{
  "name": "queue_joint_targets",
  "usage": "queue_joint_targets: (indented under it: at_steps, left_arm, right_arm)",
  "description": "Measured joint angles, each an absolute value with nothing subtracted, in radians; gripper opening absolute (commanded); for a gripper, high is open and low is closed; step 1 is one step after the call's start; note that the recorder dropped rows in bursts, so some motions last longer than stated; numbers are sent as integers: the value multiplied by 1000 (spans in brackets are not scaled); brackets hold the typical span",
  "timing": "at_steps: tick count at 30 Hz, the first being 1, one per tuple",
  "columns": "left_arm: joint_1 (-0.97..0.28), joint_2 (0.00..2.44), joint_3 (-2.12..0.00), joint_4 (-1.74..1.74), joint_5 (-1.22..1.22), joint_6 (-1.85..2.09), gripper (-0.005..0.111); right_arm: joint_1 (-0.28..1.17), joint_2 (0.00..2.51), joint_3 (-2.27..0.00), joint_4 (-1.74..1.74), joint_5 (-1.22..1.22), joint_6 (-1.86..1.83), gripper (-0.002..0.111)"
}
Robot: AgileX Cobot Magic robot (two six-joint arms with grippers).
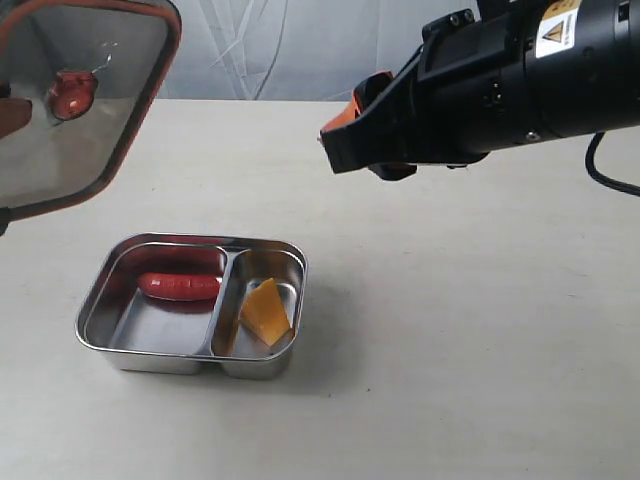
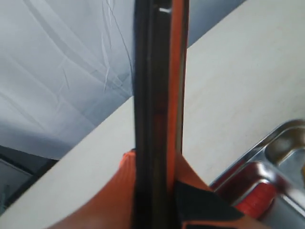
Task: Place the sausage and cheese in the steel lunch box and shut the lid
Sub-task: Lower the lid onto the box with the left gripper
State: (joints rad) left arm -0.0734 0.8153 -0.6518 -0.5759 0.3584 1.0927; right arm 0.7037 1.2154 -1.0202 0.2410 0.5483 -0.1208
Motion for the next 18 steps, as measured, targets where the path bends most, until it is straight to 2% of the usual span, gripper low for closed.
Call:
queue_joint_targets:
  at_steps: [8,18]
  left_arm:
    - [-243,847,-673,-286,330,1049,0]
    - [-389,858,-673,275,456,580,0]
  right_arm:
    - [704,1215,-1020,226,568,-116,49]
    - [704,1187,-1020,193,612,-79,49]
